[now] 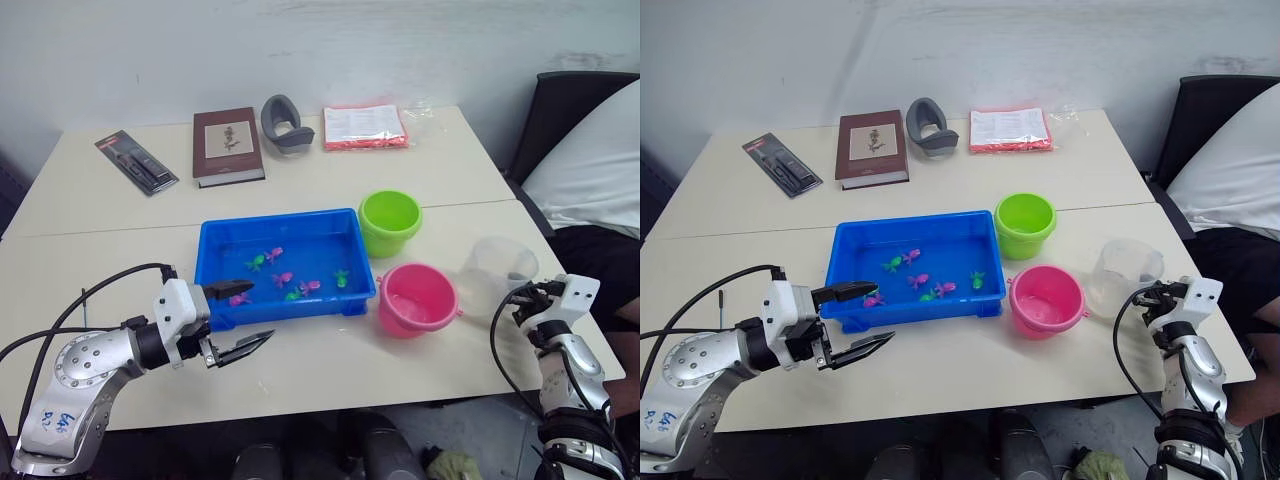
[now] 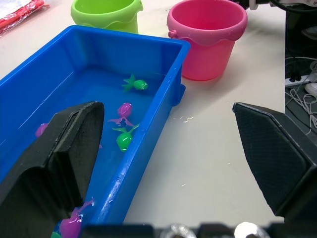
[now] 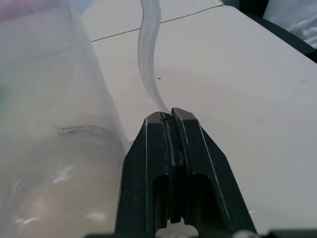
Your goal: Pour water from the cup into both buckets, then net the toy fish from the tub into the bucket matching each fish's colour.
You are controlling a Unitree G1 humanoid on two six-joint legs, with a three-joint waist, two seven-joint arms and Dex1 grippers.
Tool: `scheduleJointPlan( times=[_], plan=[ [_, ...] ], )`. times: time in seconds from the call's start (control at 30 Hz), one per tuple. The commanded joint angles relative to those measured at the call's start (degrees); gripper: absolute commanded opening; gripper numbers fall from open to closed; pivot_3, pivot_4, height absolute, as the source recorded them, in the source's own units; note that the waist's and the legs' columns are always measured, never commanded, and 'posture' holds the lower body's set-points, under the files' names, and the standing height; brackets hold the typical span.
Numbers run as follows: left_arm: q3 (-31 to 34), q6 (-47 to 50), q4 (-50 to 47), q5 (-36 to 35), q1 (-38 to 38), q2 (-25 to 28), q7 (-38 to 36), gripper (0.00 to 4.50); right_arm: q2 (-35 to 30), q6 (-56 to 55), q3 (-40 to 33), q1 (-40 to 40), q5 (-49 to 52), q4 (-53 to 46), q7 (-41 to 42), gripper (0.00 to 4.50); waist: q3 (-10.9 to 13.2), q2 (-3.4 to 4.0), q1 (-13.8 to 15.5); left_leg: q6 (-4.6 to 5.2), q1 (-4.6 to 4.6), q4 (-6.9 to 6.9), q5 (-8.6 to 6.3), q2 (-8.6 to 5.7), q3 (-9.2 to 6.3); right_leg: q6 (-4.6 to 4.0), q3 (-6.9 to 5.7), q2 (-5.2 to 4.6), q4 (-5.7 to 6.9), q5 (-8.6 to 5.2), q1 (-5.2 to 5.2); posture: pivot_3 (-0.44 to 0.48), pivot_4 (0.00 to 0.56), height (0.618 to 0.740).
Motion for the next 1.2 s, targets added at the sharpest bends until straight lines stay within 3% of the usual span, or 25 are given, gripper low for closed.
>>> scheduleJointPlan(
  times=[0.03,0.33,0.6,1.2],
  plan=[
    [0.4,0.1,-1.1,-1.3,-1.1,0.3,-0.3,4.5,-1.4,-3.8,-1.0,0.6,0.0,-4.3,-0.3,0.03,0.0,0.0,0.0,0.0,0.0,0.0,0.0,0.0,0.0,0.0,0.0,0.0,0.0,0.0,-0.01,0.0,0.15,0.74],
    [-2.6,0.6,0.2,-1.4,-3.3,-0.1,-2.2,4.5,-4.6,0.7,-2.0,4.7,2.3,-15.7,-0.4,0.03,0.0,0.02,0.0,-0.02,-0.03,-0.03,0.0,0.0,0.03,0.01,0.03,0.0,0.0,0.0,-0.06,0.0,0.15,0.74],
    [-3.3,0.0,2.2,-0.8,-5.4,0.2,-3.0,4.5,-2.7,2.9,-1.4,8.1,2.9,-19.7,-1.8,0.03,0.0,0.02,0.1,-0.04,-0.04,-0.1,0.01,0.0,0.05,0.0,0.03,0.02,-0.01,0.0,-0.1,0.0,0.15,0.74],
    [-2.3,-2.2,2.4,0.2,-3.7,0.0,-2.6,4.5,0.9,9.8,-0.7,9.1,3.7,-18.7,-5.3,0.03,0.0,0.02,0.0,-0.03,-0.08,-0.1,0.01,0.01,0.07,0.0,0.06,0.02,-0.01,0.0,-0.17,0.0,0.15,0.74]
  ],
)
